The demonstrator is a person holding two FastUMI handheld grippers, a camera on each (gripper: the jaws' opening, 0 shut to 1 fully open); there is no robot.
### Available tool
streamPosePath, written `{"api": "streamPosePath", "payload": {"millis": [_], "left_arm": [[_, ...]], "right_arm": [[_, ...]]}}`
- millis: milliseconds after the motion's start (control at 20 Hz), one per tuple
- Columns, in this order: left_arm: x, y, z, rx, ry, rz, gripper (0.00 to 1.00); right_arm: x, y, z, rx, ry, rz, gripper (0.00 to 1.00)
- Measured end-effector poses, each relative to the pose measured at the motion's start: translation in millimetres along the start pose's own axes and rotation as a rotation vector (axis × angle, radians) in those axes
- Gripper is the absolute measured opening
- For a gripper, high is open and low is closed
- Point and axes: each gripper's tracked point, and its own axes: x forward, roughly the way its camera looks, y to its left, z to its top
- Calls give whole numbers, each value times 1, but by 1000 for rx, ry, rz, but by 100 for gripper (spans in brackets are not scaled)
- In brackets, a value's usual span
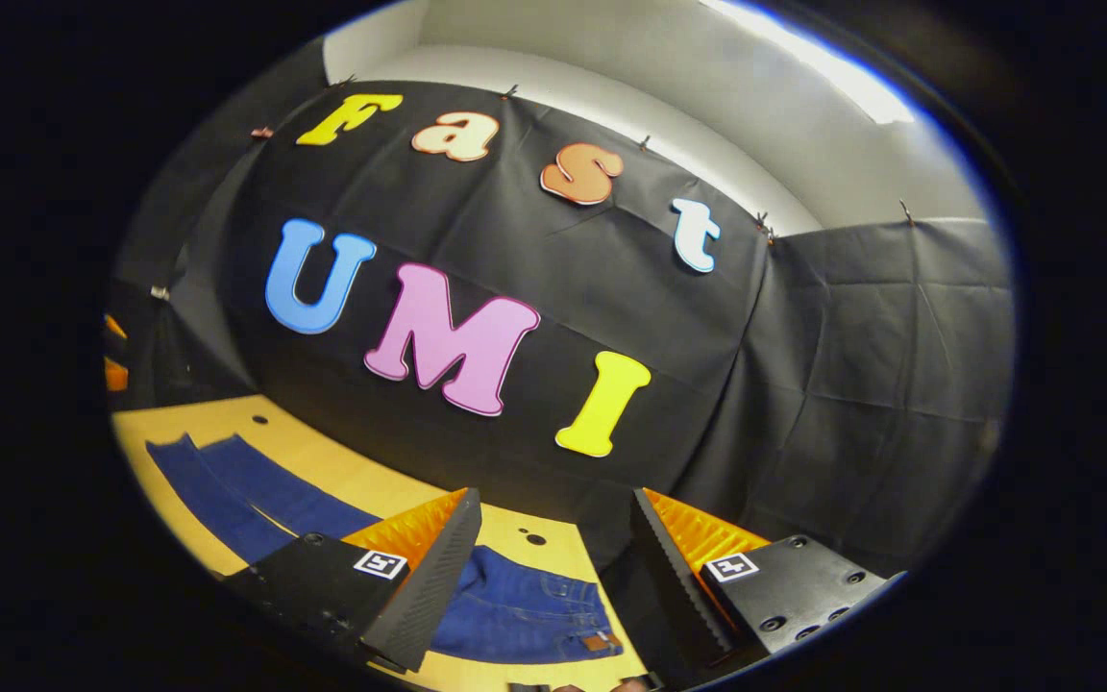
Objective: Grasp the waist and the cuffs of the jeans and fold them to make the two legs overlap; first hold the waist and fold one-third of the jeans toward the cuffs, then hold the cuffs and fold the remaining one-third in the same direction to finish folding.
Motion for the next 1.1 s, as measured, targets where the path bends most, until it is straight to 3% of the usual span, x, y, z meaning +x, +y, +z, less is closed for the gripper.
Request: {"api": "streamPosePath", "payload": {"millis": [350, 650, 850, 1000, 1100], "left_arm": [[55, 6, -114, 327, 278, -221, 98], [86, 29, -195, 781, 488, -422, 98], [96, 42, -236, 1048, 594, -611, 98], [104, 54, -261, 1120, 681, -665, 98], [124, 55, -259, 1129, 654, -659, 93]], "right_arm": [[25, 2, -96, -178, 174, 106, 96], [53, 18, -189, -268, 348, 222, 96], [61, 26, -236, -340, 434, 305, 96], [62, 20, -272, -423, 487, 369, 96], [60, 16, -292, -482, 521, 407, 96]]}}
